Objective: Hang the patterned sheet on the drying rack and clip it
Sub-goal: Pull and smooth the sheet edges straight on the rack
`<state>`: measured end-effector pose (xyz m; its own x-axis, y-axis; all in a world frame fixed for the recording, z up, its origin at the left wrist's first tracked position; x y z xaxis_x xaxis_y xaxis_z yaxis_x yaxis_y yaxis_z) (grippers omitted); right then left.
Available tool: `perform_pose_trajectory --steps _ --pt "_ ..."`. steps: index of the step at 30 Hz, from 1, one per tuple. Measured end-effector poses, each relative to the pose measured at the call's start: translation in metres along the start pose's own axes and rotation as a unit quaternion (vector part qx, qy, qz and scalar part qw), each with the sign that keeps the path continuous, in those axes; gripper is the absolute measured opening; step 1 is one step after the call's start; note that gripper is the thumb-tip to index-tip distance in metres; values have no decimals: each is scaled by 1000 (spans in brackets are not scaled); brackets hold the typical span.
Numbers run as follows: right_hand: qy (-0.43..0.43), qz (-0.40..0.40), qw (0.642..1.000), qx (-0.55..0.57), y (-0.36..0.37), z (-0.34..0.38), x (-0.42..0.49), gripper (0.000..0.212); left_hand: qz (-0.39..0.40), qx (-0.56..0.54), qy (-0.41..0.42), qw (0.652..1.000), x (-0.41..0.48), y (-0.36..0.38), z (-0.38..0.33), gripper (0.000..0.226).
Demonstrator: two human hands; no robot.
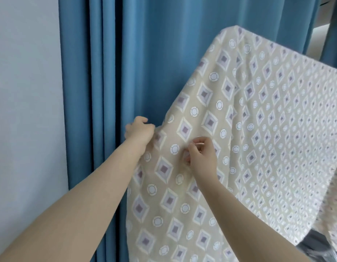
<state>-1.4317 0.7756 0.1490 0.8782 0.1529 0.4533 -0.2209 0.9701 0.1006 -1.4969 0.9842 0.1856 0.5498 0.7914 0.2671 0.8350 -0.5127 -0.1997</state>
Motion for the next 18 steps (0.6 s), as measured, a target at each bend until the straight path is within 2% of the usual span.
perform_pose_trajectory --steps 3,6,7,9,12,18 --pt "0 -25 999 19 -11 10 5 19 27 -37 80 996 -17 24 -32 28" --pt "-13 -59 998 16 -35 18 16 18 -14 -71 205 976 -46 33 -79 16" --pt "-16 -69 997 13 -45 21 20 18 -5 -92 234 968 -57 39 -93 16" --pt "-25 -91 995 13 -68 25 28 18 77 -116 269 953 -77 72 -117 15" --pt "-34 -144 989 10 -114 27 35 15 196 -108 267 937 -100 138 -128 21" --pt "-18 -221 975 -24 -229 6 41 16 330 -99 205 916 -147 266 -109 19"
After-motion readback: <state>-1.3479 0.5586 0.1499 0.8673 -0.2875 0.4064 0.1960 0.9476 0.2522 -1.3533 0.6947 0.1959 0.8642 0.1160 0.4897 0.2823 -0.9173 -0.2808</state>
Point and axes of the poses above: each hand's wrist, its own x-axis towards the middle knuckle, its own y-axis out of the palm, z = x × y, the point moved 9 cm from there along x, towards the middle knuckle, and after that the axes turned 4 degrees about x, right-handed, at the moved point
